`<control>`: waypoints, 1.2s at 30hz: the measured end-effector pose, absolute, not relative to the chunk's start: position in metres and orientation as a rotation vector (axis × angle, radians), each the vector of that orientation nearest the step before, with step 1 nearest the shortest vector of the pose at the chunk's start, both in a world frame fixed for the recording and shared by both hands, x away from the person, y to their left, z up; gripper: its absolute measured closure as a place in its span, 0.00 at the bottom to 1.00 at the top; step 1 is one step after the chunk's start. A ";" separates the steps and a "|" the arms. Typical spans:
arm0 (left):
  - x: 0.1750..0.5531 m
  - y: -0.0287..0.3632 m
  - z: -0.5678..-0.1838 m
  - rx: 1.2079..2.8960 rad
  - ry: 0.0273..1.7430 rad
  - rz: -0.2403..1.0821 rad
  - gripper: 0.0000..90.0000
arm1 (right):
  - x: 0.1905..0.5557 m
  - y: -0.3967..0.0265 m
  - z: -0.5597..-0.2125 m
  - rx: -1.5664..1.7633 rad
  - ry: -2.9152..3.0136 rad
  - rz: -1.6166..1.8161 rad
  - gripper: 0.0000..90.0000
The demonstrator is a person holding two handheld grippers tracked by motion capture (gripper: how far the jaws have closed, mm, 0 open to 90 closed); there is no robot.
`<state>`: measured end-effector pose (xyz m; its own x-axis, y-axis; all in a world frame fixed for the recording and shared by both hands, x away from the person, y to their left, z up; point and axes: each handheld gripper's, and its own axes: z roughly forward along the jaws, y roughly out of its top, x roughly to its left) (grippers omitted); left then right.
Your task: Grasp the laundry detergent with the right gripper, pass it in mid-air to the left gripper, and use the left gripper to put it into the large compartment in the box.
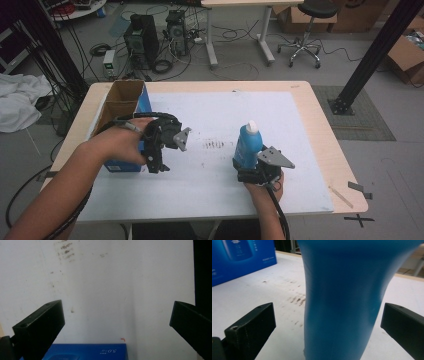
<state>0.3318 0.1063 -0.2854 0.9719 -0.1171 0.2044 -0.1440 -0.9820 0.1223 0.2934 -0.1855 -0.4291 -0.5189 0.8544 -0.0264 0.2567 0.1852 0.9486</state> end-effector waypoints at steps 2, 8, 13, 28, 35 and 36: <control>0.332 0.106 -0.285 2.985 -0.199 0.298 0.00 | 0.294 -0.185 -0.429 1.039 1.885 1.343 0.00; 0.331 0.105 -0.285 2.984 -0.209 0.296 0.00 | 0.296 -0.180 -0.432 1.055 1.861 1.319 0.00; 0.330 0.105 -0.285 2.990 -0.210 0.296 0.00 | 0.298 -0.176 -0.434 1.057 1.848 1.314 0.00; 0.331 0.105 -0.287 3.002 -0.203 0.286 0.00 | 0.301 -0.173 -0.438 1.085 1.806 1.306 0.03; 0.332 0.102 -0.287 3.003 -0.214 0.287 0.00 | 0.300 -0.173 -0.437 1.090 1.796 1.296 0.07; 0.332 0.101 -0.287 3.002 -0.216 0.286 0.00 | 0.300 -0.173 -0.437 1.090 1.794 1.292 0.07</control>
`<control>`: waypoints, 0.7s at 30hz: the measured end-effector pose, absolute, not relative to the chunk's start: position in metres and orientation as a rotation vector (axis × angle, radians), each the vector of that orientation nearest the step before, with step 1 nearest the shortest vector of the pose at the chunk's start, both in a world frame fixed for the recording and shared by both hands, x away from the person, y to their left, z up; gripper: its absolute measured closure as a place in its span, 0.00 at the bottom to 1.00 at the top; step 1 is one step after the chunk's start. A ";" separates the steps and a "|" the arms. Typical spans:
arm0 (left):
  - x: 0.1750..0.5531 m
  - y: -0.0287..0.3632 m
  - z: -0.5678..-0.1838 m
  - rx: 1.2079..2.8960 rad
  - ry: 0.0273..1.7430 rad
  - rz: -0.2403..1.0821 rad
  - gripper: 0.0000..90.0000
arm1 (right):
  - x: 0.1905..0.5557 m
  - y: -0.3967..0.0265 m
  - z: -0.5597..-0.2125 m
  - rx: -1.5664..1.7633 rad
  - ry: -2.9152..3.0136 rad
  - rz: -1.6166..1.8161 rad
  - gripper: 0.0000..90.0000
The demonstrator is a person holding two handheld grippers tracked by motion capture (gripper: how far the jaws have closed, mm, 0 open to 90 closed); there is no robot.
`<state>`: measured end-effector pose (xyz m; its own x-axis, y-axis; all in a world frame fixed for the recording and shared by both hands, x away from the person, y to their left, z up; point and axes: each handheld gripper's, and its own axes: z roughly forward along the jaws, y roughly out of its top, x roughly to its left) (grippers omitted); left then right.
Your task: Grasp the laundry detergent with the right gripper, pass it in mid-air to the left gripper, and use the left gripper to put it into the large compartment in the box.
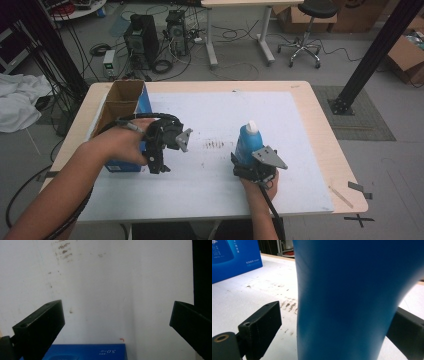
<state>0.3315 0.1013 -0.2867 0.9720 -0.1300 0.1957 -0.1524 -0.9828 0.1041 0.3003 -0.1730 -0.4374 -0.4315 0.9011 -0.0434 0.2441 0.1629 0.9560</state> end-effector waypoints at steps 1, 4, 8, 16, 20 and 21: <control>0.332 0.101 -0.287 2.999 -0.219 0.288 0.00 | 0.300 -0.173 -0.437 1.091 1.792 1.291 0.08; 0.332 0.100 -0.286 3.002 -0.216 0.287 0.00 | 0.300 -0.174 -0.437 1.096 1.786 1.294 0.10; 0.332 0.099 -0.286 3.000 -0.216 0.287 0.00 | 0.300 -0.174 -0.437 1.093 1.780 1.290 0.15; 0.331 0.099 -0.287 3.005 -0.216 0.285 0.00 | 0.299 -0.174 -0.437 1.091 1.777 1.292 0.16; 0.332 0.100 -0.287 3.007 -0.213 0.283 0.00 | 0.298 -0.172 -0.437 1.093 1.774 1.275 0.19; 0.332 0.100 -0.287 3.006 -0.213 0.283 0.00 | 0.298 -0.172 -0.437 1.093 1.774 1.275 0.19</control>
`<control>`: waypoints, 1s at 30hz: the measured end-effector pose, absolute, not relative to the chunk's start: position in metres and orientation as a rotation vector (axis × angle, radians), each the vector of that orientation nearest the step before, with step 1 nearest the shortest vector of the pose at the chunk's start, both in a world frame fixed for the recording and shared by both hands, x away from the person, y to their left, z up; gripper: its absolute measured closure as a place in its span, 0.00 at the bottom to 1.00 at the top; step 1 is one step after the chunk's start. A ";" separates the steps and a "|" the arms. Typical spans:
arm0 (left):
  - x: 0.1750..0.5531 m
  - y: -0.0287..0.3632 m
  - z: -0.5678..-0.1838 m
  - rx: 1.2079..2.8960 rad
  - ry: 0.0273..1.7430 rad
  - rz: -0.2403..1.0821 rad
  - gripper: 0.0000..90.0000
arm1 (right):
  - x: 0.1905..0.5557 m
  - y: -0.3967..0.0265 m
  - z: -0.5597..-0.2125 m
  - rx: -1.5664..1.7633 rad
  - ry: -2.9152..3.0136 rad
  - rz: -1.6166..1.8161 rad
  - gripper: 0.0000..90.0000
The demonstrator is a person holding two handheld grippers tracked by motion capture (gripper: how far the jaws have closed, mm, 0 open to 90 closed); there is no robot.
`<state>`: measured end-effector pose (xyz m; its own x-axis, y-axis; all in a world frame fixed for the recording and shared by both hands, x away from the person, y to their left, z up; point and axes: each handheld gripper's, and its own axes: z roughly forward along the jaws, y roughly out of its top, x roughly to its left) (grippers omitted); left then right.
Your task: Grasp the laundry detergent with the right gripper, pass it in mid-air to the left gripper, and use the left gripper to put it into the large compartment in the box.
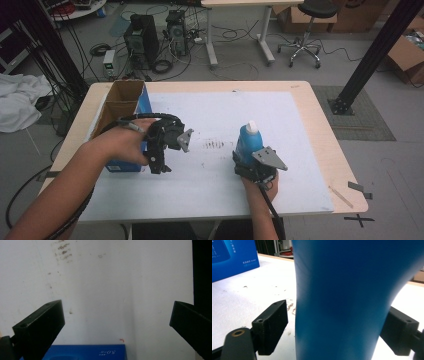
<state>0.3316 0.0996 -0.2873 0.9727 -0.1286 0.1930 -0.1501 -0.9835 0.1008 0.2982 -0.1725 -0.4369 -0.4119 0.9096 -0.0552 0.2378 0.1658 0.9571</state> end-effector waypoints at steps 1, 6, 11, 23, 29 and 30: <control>0.332 0.100 -0.287 3.006 -0.213 0.283 0.00 | 0.298 -0.172 -0.437 1.093 1.771 1.268 0.20; 0.332 0.100 -0.287 3.003 -0.215 0.288 0.00 | 0.298 -0.172 -0.437 1.091 1.767 1.260 0.23; 0.332 0.100 -0.287 3.003 -0.212 0.285 0.00 | 0.298 -0.172 -0.437 1.088 1.775 1.264 0.26; 0.332 0.100 -0.287 3.005 -0.207 0.288 0.00 | 0.297 -0.172 -0.437 1.085 1.779 1.267 0.30; 0.330 0.100 -0.287 3.002 -0.199 0.285 0.00 | 0.297 -0.172 -0.437 1.079 1.782 1.266 0.35; 0.330 0.100 -0.287 3.002 -0.199 0.285 0.00 | 0.297 -0.172 -0.437 1.080 1.782 1.265 0.36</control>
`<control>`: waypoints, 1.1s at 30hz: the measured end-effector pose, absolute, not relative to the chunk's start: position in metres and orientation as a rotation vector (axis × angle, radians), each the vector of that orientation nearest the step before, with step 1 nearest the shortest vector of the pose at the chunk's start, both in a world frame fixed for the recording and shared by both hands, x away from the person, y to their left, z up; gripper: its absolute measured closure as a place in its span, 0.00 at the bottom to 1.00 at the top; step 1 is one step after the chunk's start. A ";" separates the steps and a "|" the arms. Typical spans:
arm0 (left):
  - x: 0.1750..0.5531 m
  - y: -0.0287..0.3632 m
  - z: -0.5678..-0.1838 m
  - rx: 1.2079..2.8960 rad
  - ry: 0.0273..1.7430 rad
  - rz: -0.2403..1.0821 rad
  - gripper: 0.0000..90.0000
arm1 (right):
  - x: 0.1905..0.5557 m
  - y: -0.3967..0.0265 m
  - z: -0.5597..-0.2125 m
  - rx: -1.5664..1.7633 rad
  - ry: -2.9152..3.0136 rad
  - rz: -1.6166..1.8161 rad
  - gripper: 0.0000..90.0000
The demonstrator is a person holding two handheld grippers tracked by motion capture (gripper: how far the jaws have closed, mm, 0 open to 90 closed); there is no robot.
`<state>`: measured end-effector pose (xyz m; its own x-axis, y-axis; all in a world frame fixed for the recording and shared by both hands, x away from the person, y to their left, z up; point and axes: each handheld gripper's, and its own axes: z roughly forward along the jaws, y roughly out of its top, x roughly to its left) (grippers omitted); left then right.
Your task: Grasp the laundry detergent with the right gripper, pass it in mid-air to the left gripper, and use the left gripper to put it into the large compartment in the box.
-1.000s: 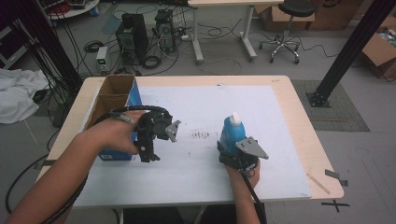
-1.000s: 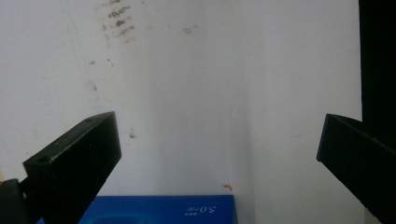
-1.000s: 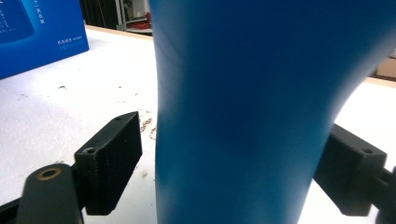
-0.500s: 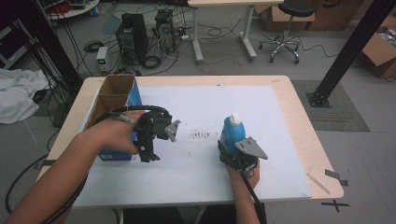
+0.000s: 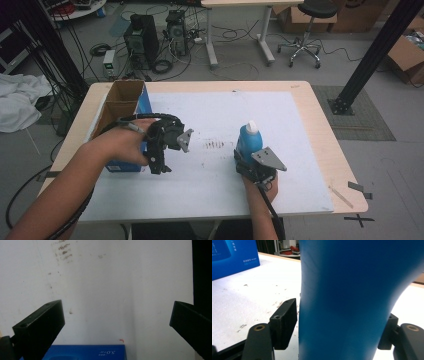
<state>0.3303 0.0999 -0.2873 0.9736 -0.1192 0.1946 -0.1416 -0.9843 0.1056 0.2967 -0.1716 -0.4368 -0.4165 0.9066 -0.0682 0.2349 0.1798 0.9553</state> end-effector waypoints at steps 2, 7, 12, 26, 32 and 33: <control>0.330 0.100 -0.287 3.003 -0.206 0.287 0.00 | 0.297 -0.171 -0.437 1.079 1.781 1.264 0.36; 0.330 0.100 -0.287 3.002 -0.198 0.284 0.00 | 0.297 -0.171 -0.437 1.084 1.771 1.240 0.45; 0.331 0.098 -0.288 3.001 -0.205 0.285 0.00 | 0.297 -0.171 -0.437 1.089 1.773 1.246 0.46; 0.333 0.093 -0.282 3.006 -0.207 0.292 0.00 | 0.310 -0.196 -0.421 1.016 1.963 1.405 0.51; 0.333 0.090 -0.273 3.005 -0.194 0.299 0.00 | 0.320 -0.217 -0.406 0.839 2.072 1.527 0.51; 0.334 0.089 -0.271 3.003 -0.199 0.302 0.00 | 0.322 -0.220 -0.403 0.808 2.097 1.559 0.50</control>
